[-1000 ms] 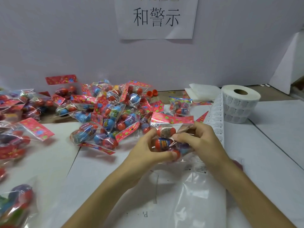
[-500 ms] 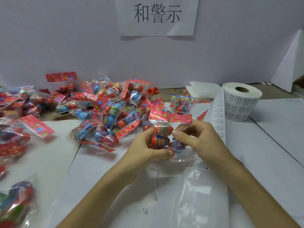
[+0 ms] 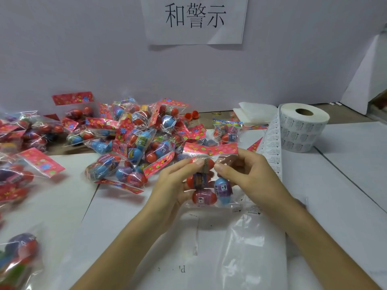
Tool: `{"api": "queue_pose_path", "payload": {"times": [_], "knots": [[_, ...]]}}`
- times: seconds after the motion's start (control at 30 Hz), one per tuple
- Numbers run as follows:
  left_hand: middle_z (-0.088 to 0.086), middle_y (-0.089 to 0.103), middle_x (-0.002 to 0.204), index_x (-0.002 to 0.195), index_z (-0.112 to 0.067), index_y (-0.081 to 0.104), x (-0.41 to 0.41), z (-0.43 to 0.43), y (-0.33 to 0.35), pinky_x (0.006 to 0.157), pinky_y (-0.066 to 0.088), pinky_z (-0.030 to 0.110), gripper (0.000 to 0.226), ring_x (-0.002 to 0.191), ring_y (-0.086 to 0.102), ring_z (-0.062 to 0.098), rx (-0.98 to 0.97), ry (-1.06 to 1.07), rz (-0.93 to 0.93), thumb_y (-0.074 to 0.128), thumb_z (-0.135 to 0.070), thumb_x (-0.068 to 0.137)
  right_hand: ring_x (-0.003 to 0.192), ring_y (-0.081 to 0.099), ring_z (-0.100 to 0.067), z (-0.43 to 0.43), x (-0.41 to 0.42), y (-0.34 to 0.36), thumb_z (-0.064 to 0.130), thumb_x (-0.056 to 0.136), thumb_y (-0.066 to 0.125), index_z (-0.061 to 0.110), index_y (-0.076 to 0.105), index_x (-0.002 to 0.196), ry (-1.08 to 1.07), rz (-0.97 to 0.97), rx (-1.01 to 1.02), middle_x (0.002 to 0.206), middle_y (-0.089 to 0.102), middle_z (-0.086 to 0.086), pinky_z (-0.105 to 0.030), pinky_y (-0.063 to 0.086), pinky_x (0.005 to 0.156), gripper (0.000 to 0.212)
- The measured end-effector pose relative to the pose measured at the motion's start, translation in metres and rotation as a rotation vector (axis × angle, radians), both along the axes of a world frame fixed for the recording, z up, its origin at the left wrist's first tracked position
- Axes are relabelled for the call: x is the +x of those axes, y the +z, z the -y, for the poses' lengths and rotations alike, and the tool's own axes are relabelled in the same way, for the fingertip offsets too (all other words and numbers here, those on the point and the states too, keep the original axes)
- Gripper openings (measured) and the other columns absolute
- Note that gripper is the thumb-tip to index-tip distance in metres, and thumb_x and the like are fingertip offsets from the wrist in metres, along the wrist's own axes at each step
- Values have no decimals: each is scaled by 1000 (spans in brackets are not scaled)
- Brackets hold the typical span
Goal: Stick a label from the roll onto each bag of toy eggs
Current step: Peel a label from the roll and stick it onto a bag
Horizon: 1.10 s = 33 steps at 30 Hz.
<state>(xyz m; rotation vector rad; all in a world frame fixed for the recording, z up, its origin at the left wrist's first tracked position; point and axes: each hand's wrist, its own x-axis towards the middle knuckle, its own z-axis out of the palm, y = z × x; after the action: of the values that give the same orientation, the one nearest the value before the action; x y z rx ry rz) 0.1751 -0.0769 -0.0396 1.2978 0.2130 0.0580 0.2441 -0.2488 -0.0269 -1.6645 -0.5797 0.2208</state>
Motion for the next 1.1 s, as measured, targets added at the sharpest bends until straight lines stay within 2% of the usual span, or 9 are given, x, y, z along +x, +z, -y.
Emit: {"api": "queue_pose_path", "payload": {"times": [0.13, 0.23, 0.4, 0.5, 0.63, 0.7, 0.83, 0.97, 1.1], "knots": [[8, 79, 93, 94, -18, 84, 0, -4, 3, 61, 62, 31, 28, 86, 77, 24, -7, 46, -5, 74, -35, 73, 79, 66, -13, -1, 0, 4, 32, 87, 69, 18, 71, 102, 25, -17, 20, 85, 71, 1, -26, 57, 67, 20], [8, 79, 94, 91, -18, 84, -1, -4, 4, 62, 62, 35, 32, 90, 78, 29, 6, 43, 13, 84, -34, 63, 80, 67, -11, -1, 1, 4, 32, 89, 67, 19, 71, 102, 37, -28, 18, 83, 72, 5, -28, 58, 67, 19], [16, 78, 101, 96, -11, 83, -4, 0, 3, 69, 65, 46, 41, 93, 76, 35, 19, 134, 44, 73, -43, 72, 77, 66, -6, -1, 2, 1, 23, 96, 67, 21, 72, 104, 63, -41, -3, 88, 73, 3, -27, 56, 62, 9], [17, 78, 100, 95, -10, 83, -4, -1, 2, 73, 64, 48, 33, 95, 75, 38, 37, 178, 15, 72, -37, 79, 77, 66, -11, -2, 1, 1, 34, 90, 70, 13, 70, 106, 75, -29, -13, 94, 73, -3, -32, 56, 63, 26], [13, 79, 96, 97, -12, 83, -6, 0, 5, 62, 62, 37, 30, 86, 76, 27, 69, 153, 27, 74, -34, 79, 88, 71, -24, -2, 0, 0, 42, 84, 68, 24, 73, 104, 72, -33, -2, 96, 75, 1, -38, 58, 66, 27], [12, 79, 95, 97, -13, 83, -7, 2, 5, 62, 60, 33, 29, 84, 76, 24, 95, 135, 34, 74, -35, 80, 91, 72, -24, -2, 1, -1, 41, 88, 73, 28, 74, 103, 61, -26, 10, 97, 76, 0, -40, 59, 66, 20], [6, 80, 91, 93, -21, 84, -8, 4, 4, 63, 58, 25, 25, 81, 75, 16, 201, 101, 70, 72, -38, 79, 86, 74, -18, -3, 0, -2, 50, 75, 73, 32, 74, 99, 11, -23, 20, 93, 77, 4, -33, 57, 64, 29], [1, 79, 88, 87, -24, 84, -8, 7, 2, 68, 58, 19, 24, 86, 75, 12, 246, 128, 126, 70, -42, 78, 93, 73, -30, -2, 1, -4, 28, 83, 82, 20, 74, 103, -29, -35, 77, 97, 77, -6, -45, 61, 77, 23], [4, 79, 97, 98, -20, 81, -6, 6, 1, 83, 63, 32, 33, 96, 75, 20, 257, 109, 97, 76, -47, 80, 87, 72, -26, 0, 3, -2, 18, 85, 79, 17, 74, 99, -23, -8, 73, 92, 76, -7, -34, 59, 70, 15]]}}
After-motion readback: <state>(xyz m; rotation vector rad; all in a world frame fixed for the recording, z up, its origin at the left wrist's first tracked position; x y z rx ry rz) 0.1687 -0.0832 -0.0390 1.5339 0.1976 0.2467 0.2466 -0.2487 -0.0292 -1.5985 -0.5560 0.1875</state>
